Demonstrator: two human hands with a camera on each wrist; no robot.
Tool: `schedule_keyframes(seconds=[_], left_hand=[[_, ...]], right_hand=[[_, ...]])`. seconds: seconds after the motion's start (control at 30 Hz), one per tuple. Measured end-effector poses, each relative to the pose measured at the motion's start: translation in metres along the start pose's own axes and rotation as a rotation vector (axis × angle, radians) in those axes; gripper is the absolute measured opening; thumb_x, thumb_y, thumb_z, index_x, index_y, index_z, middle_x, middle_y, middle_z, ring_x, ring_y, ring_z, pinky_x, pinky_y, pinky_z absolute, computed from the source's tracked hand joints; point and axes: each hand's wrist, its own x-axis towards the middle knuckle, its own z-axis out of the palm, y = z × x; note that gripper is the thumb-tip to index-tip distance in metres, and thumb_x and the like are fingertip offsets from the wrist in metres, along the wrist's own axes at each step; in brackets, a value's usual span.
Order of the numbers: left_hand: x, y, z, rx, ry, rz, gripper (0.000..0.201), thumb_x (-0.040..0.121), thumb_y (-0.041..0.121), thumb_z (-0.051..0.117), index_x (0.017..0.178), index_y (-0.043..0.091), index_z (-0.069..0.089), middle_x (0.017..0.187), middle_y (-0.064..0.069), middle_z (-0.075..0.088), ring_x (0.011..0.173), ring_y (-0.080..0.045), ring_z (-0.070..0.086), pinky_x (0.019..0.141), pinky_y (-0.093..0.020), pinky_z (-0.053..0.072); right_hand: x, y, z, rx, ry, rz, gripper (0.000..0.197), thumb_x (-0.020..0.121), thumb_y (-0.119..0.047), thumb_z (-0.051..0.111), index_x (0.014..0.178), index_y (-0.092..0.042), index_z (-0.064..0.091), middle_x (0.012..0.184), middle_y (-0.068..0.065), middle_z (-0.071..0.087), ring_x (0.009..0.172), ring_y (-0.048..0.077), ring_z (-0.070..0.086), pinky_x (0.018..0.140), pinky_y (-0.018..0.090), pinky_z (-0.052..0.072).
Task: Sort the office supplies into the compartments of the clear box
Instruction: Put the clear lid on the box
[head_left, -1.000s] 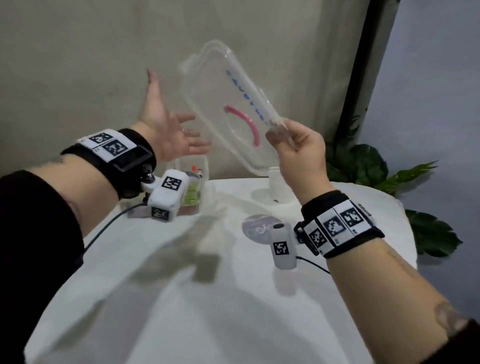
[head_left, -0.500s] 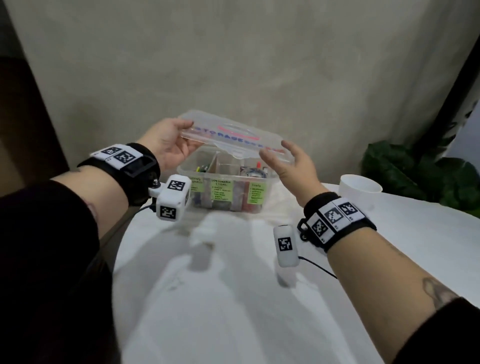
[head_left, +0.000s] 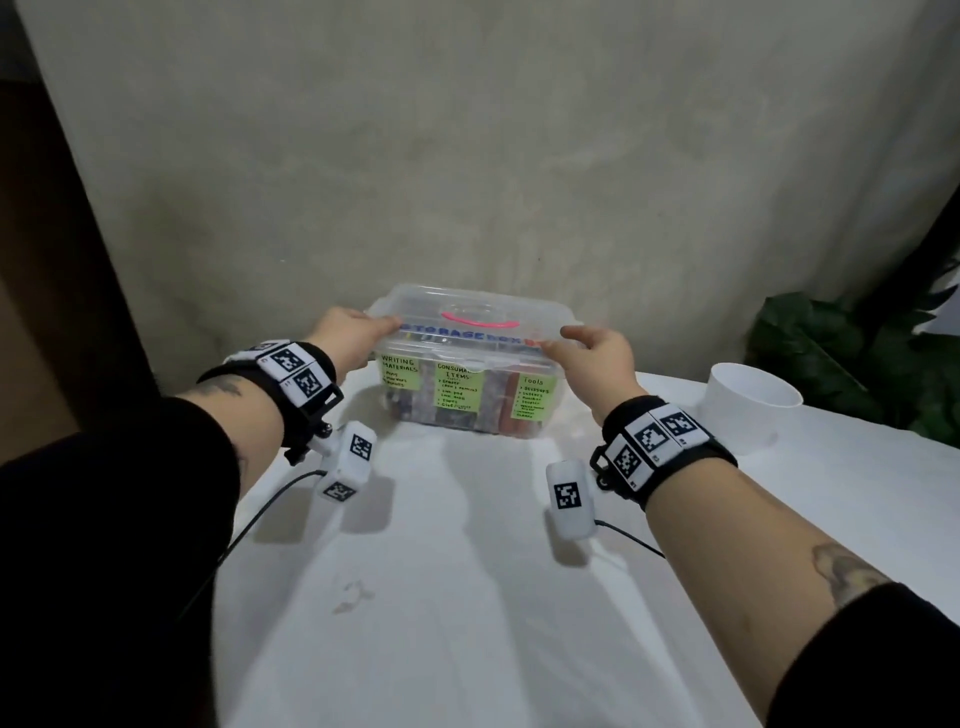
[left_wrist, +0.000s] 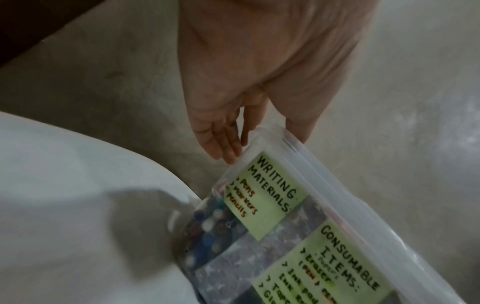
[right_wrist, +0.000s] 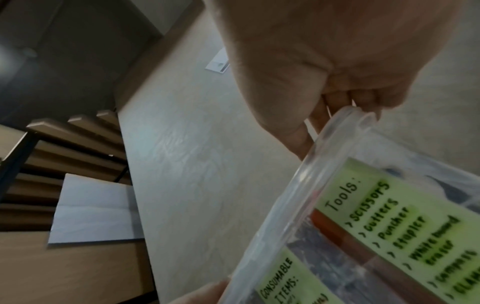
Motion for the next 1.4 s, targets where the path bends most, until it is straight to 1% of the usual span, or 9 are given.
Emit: schedule_keyframes(seconds=[0.13, 0.3, 0.5, 0.7, 0.83, 0.97, 1.13, 1.3, 1.4], left_hand=[[0.002, -0.004, 0.003, -0.009, 0.027, 0.017, 0.049, 0.083, 0.044, 0.072, 0.114, 0.007, 0.068, 0.095, -0.008, 0.071, 0.076, -0.021, 0.065, 0.082, -0.038, 0.057], [0.003, -0.004, 0.003, -0.111, 0.065, -0.04, 0.019, 0.097, 0.024, 0.058, 0.104, 0.007, 0.063, 0.078, -0.007, 0.061, 0.061, -0.019, 0.057, 0.06, -0.03, 0.051], [0.007, -0.007, 0.004, -0.11, 0.065, -0.02, 0.012, 0.093, 0.019, 0.061, 0.1, 0.01, 0.066, 0.092, -0.01, 0.067, 0.081, -0.022, 0.063, 0.062, -0.027, 0.05], [0.011, -0.004, 0.001, -0.144, 0.035, -0.106, 0.024, 0.092, 0.013, 0.064, 0.114, 0.004, 0.062, 0.103, -0.014, 0.067, 0.073, -0.02, 0.06, 0.058, -0.028, 0.047], [0.008, 0.008, 0.005, 0.021, -0.08, -0.13, 0.053, 0.099, 0.01, 0.045, 0.148, 0.028, 0.035, 0.126, -0.012, 0.059, 0.09, -0.022, 0.057, 0.068, -0.033, 0.046], [0.001, 0.008, 0.014, 0.293, -0.098, -0.001, 0.048, 0.103, 0.008, 0.028, 0.149, 0.019, 0.034, 0.132, -0.016, 0.055, 0.12, -0.037, 0.053, 0.091, -0.045, 0.046], [0.011, 0.001, 0.017, 0.3, -0.07, 0.06, 0.047, 0.099, -0.001, 0.028, 0.143, 0.007, 0.043, 0.129, -0.02, 0.057, 0.116, -0.038, 0.055, 0.093, -0.042, 0.046], [0.011, 0.003, 0.02, 0.434, -0.049, 0.07, 0.043, 0.098, -0.001, 0.032, 0.139, 0.001, 0.044, 0.13, -0.021, 0.056, 0.116, -0.038, 0.055, 0.099, -0.045, 0.046], [0.009, 0.017, 0.018, 0.876, 0.008, 0.163, 0.048, 0.093, 0.005, 0.044, 0.14, 0.011, 0.043, 0.14, -0.014, 0.048, 0.129, -0.035, 0.044, 0.106, -0.048, 0.038]], right_hand=[[-0.003, 0.008, 0.002, -0.009, -0.012, -0.036, 0.059, 0.085, -0.036, 0.071, 0.136, -0.01, 0.056, 0.145, 0.007, 0.051, 0.136, 0.019, 0.045, 0.114, 0.041, 0.036], [-0.003, 0.015, 0.003, -0.041, -0.007, -0.091, 0.06, 0.085, -0.039, 0.072, 0.137, -0.012, 0.057, 0.152, 0.004, 0.042, 0.141, 0.016, 0.038, 0.117, 0.038, 0.031], [-0.005, 0.017, -0.002, -0.021, -0.021, -0.065, 0.06, 0.085, -0.034, 0.074, 0.138, -0.012, 0.056, 0.155, 0.003, 0.038, 0.14, 0.018, 0.04, 0.116, 0.04, 0.032], [-0.01, 0.016, -0.004, -0.062, -0.061, -0.067, 0.062, 0.088, -0.036, 0.07, 0.142, -0.011, 0.051, 0.156, 0.002, 0.035, 0.14, 0.02, 0.038, 0.114, 0.036, 0.033], [-0.008, 0.002, -0.008, -0.174, -0.162, -0.03, 0.06, 0.095, -0.032, 0.061, 0.146, -0.008, 0.042, 0.157, 0.002, 0.031, 0.141, 0.022, 0.035, 0.109, 0.029, 0.031], [-0.011, 0.002, -0.008, -0.16, -0.26, -0.016, 0.051, 0.1, -0.028, 0.053, 0.147, -0.012, 0.04, 0.153, 0.002, 0.029, 0.139, 0.022, 0.034, 0.096, 0.024, 0.027], [-0.009, 0.006, -0.004, -0.075, -0.195, 0.021, 0.055, 0.098, -0.022, 0.058, 0.147, -0.007, 0.04, 0.139, 0.002, 0.047, 0.113, 0.012, 0.046, 0.094, 0.024, 0.034], [-0.01, 0.003, -0.003, -0.07, -0.197, 0.089, 0.067, 0.096, -0.024, 0.061, 0.152, -0.006, 0.029, 0.15, 0.001, 0.042, 0.136, 0.021, 0.043, 0.098, 0.025, 0.034], [-0.009, -0.012, -0.005, -0.356, -0.225, -0.004, 0.053, 0.098, -0.023, 0.052, 0.147, -0.006, 0.038, 0.133, 0.002, 0.044, 0.139, 0.028, 0.037, 0.105, 0.031, 0.032]])
